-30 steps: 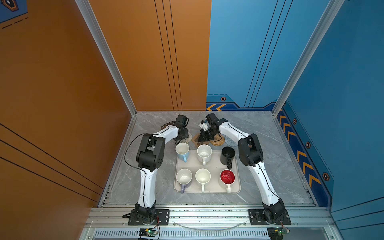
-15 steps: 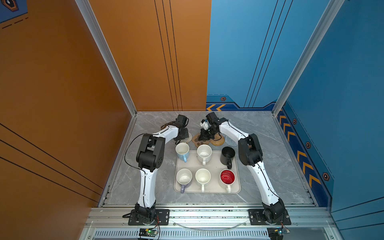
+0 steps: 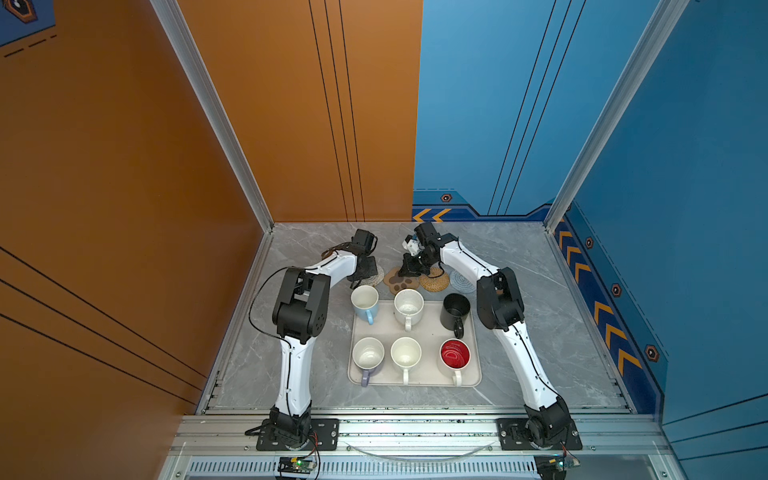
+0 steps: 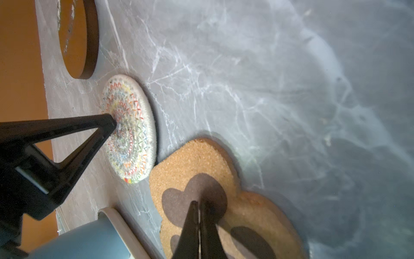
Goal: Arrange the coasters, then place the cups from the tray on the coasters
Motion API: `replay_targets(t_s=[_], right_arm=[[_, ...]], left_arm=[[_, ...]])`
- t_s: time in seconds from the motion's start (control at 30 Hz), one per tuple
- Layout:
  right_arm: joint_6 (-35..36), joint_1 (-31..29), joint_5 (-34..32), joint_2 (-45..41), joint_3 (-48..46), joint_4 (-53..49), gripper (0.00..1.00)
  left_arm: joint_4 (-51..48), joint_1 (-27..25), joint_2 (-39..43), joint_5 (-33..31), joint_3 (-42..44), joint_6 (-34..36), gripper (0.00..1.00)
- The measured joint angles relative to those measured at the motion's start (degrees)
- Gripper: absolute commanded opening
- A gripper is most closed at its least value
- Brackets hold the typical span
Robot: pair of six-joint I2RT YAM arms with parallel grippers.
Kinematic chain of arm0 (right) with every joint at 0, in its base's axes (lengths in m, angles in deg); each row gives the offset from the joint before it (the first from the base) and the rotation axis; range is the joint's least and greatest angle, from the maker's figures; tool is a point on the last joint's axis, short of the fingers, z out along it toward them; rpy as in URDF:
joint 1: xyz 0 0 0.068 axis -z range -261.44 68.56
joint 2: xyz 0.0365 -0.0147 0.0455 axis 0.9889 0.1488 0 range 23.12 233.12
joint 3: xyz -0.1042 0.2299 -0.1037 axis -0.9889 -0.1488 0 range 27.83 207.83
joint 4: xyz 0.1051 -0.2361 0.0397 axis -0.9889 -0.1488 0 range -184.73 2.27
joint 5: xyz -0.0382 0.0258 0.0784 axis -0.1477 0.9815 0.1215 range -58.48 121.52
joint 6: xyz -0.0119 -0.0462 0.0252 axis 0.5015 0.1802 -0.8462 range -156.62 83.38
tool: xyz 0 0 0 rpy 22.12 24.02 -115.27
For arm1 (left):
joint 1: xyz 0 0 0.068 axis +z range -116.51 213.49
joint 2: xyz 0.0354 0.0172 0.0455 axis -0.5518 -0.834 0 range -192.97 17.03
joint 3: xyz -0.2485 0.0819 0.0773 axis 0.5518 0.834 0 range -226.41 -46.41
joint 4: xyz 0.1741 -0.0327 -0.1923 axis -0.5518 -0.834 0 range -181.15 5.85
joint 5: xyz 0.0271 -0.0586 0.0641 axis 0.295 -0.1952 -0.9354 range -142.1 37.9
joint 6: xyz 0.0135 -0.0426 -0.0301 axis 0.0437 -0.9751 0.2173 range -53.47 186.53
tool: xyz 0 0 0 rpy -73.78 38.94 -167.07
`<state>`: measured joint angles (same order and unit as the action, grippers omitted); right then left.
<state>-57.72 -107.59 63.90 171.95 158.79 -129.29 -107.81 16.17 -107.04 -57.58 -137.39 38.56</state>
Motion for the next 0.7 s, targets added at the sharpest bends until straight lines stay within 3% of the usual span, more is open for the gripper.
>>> replay_targets(t_s=[0.7], right_arm=[[-1.07,0.24,0.39,0.00,0.02,0.20,0.00]], left_arm=[[-0.52,0.00,1.95,1.05,2.47,0.00,0.00]])
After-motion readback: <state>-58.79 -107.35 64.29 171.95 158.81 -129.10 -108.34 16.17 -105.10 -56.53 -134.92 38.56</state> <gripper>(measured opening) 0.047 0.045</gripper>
